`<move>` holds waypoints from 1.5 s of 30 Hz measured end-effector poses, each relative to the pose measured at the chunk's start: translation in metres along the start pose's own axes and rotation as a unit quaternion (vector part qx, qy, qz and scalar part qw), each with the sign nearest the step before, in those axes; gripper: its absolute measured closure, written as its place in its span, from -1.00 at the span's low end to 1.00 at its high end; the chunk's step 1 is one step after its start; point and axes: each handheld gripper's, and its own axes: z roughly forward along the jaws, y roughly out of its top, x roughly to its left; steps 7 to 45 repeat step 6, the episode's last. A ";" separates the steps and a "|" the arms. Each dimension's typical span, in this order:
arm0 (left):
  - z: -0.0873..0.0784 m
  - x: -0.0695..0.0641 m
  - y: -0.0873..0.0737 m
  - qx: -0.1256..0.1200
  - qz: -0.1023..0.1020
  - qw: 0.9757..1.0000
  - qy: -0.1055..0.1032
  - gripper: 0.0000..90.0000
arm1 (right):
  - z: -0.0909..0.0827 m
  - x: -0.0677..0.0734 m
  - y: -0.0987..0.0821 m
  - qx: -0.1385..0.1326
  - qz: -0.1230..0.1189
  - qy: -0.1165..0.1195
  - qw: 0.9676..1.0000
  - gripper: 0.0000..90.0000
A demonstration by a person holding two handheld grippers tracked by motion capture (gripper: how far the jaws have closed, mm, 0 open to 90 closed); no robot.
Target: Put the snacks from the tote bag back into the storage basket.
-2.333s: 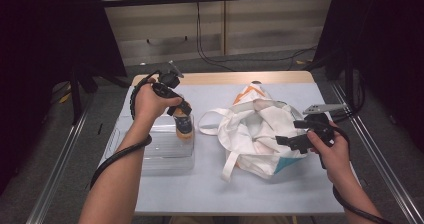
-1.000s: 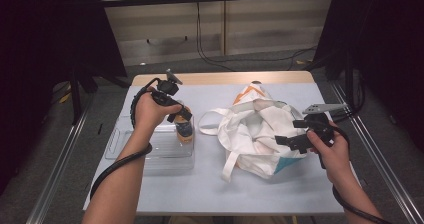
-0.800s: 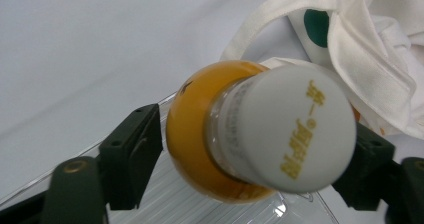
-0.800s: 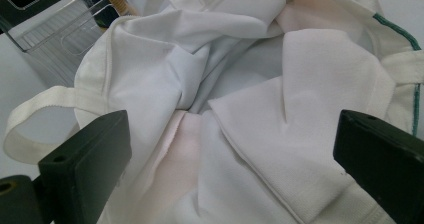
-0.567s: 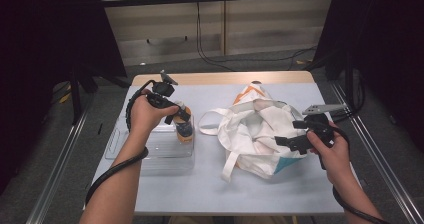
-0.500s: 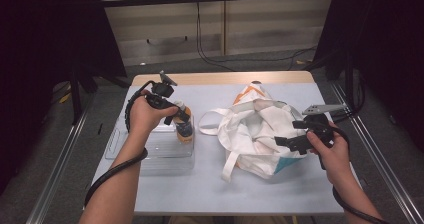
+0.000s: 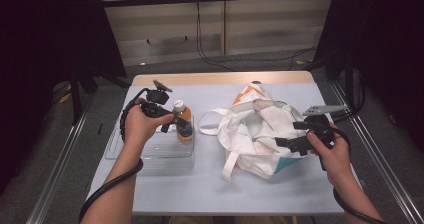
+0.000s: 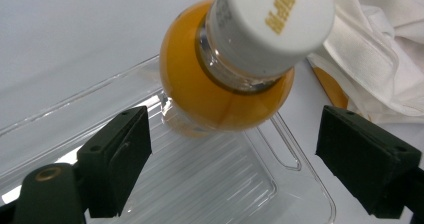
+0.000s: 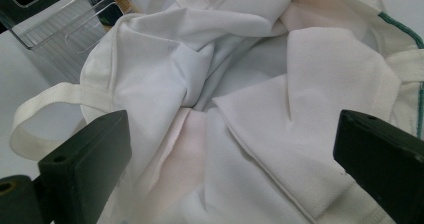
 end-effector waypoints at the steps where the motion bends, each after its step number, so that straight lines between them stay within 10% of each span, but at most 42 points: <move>1: -0.001 0.000 -0.001 -0.001 0.001 1.000 0.001 -0.72 | -0.001 0.000 0.000 0.000 -0.001 0.000 1.000 -0.96; 45: -0.002 -0.002 -0.006 -0.005 -0.001 1.000 0.001 -0.74 | -0.002 0.001 0.001 -0.004 0.000 0.001 1.000 -0.96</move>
